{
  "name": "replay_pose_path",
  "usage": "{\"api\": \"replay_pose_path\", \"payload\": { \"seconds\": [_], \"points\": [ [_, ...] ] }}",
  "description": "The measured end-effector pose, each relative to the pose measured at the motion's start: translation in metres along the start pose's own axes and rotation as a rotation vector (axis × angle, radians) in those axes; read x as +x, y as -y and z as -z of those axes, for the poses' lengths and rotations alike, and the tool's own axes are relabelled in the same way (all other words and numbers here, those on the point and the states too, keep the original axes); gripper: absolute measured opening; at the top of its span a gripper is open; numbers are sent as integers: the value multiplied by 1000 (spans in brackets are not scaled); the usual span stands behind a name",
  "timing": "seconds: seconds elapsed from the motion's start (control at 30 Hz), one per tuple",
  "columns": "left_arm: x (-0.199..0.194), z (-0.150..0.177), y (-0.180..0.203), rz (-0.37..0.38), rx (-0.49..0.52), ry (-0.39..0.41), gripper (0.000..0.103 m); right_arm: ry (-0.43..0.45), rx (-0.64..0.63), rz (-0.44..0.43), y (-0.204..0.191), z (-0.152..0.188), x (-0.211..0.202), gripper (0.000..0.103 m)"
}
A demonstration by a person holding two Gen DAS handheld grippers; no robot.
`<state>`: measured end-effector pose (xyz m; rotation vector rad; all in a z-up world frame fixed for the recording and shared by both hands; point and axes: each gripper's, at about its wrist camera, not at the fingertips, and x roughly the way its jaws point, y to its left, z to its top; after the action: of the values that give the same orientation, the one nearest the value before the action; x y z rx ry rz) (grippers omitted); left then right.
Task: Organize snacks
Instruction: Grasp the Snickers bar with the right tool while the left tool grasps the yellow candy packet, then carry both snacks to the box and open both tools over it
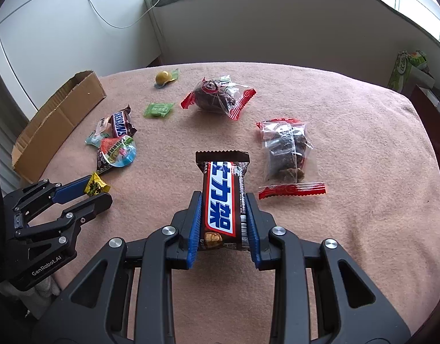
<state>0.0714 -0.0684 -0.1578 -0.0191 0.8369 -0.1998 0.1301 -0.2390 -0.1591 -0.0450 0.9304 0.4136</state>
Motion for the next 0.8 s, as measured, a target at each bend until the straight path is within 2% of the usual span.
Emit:
{"api": "replay_pose_path", "payload": {
  "seconds": [0.3,0.53,0.8],
  "points": [
    [-34,-16,-20,7,-47,79,32,51,-39,-19,-23,-19,-18,29],
    [-63,-31,-48,-29,-77,155,32,93,-92,-67,-60,-48,-23,29],
    [-87,-41,-95,-89,-129,204,32,144,-167,-135,-115,-89,-22,29]
  ]
}}
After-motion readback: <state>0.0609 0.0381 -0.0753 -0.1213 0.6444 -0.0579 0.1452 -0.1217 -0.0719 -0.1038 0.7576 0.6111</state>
